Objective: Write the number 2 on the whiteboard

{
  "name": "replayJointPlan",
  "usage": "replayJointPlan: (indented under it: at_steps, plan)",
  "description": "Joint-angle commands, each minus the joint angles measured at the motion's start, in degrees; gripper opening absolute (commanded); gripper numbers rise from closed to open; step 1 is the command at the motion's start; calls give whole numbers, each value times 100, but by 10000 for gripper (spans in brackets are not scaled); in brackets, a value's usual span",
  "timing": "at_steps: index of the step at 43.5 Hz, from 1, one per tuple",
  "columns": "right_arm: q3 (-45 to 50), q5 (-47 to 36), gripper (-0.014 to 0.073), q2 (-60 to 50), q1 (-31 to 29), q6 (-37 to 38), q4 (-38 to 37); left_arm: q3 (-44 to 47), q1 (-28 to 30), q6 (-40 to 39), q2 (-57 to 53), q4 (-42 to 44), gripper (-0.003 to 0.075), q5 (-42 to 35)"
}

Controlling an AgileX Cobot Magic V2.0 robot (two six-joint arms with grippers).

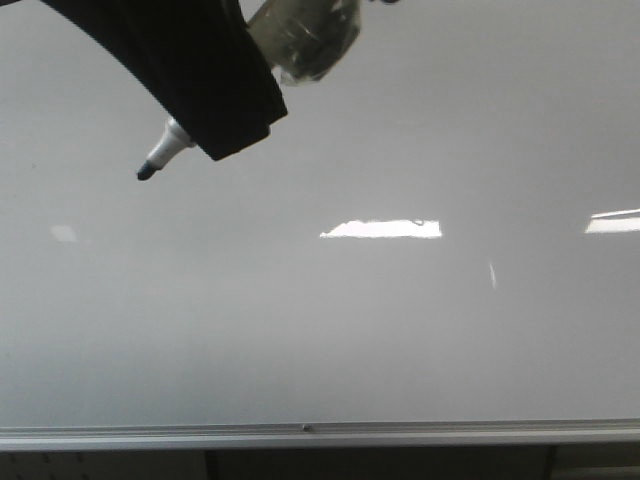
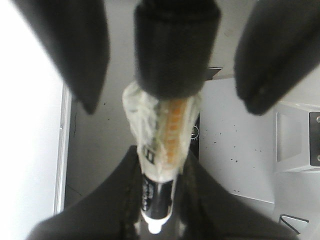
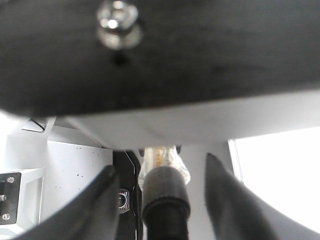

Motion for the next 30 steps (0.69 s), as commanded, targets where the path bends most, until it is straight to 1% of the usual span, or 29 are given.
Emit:
replayJointPlan:
  at_steps: [1,3,7,9,11,12,13,16,19,20,23,25,30]
  plan:
    - [-190,-176,234,-116,23,-76,312,-171,-42,-18,-158,-183,-20,-126]
    - [-190,-176,165,-116,23,-76,312,-171,-42,-18,-158,-183,-20,-126]
    - [-190,-171,73,-116,23,-76,307,-171,-42,-18,-158,-183,-15,-136]
    - [-190,-171,36,-116,23,-76,307,-171,-42,-18,-158,-183,10,-136]
    - [-190,-171,6,-116,23,-76,307,-171,-42,-18,-158,-183,59,-136]
    - [-190,-171,-1,-116,23,-76,307,-171,-42,-18,-158,-183,102,-149]
    - [-190,-171,-6,-116,23,-76,307,-171,-42,-18,-158,-183,124,-164]
    - [-190,-163,-6,-116,23,-76,291,-171,-30,-18,-182,-183,244,-237]
    - [-190,-157,-6,-116,15,-70,197,-171,24,-130,-246,-109,347,-309]
    - [-190,-148,-6,-129,15,-37,113,-171,44,-185,-295,-73,368,-323]
    - [-190,-143,-6,-176,15,188,-208,-171,162,-422,-438,59,400,-337]
    - [-190,-137,-6,-229,-12,434,-481,-171,267,-547,-570,112,400,-298]
    - [-190,-50,-6,-411,-236,1325,-1440,-52,665,-814,-962,172,400,-278]
